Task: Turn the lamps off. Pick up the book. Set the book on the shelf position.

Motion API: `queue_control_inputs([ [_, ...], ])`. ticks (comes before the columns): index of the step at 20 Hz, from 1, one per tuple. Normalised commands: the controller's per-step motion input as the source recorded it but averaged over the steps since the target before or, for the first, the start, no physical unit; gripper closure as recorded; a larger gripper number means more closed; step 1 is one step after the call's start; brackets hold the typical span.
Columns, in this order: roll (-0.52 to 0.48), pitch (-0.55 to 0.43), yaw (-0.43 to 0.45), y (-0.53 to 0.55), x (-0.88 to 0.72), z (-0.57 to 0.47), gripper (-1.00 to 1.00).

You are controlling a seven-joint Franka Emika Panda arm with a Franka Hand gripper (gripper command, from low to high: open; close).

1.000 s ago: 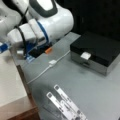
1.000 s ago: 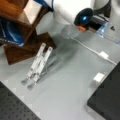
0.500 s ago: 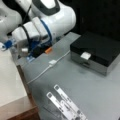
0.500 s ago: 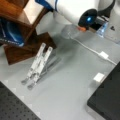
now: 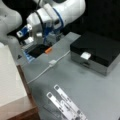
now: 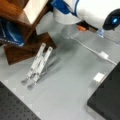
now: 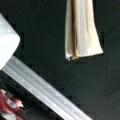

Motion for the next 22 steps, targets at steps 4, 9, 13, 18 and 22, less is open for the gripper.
queue_control_inputs([
  [4,0.358,-0.208,-0.395,0.58,0.31,-0.03,-1.00],
  [9,0.689,-0.304,-0.376,0.65,0.43,-0.21,-1.00],
  [13,0.973,-0.396,-0.246,0.38,0.37,-0.24,-1.00],
  [18,0.933,-0.362,-0.059,0.00,0.09,-0.17,-1.00],
  [22,0.702,-0.330,0.127,-0.19,-0.18,-0.20,-1.00],
])
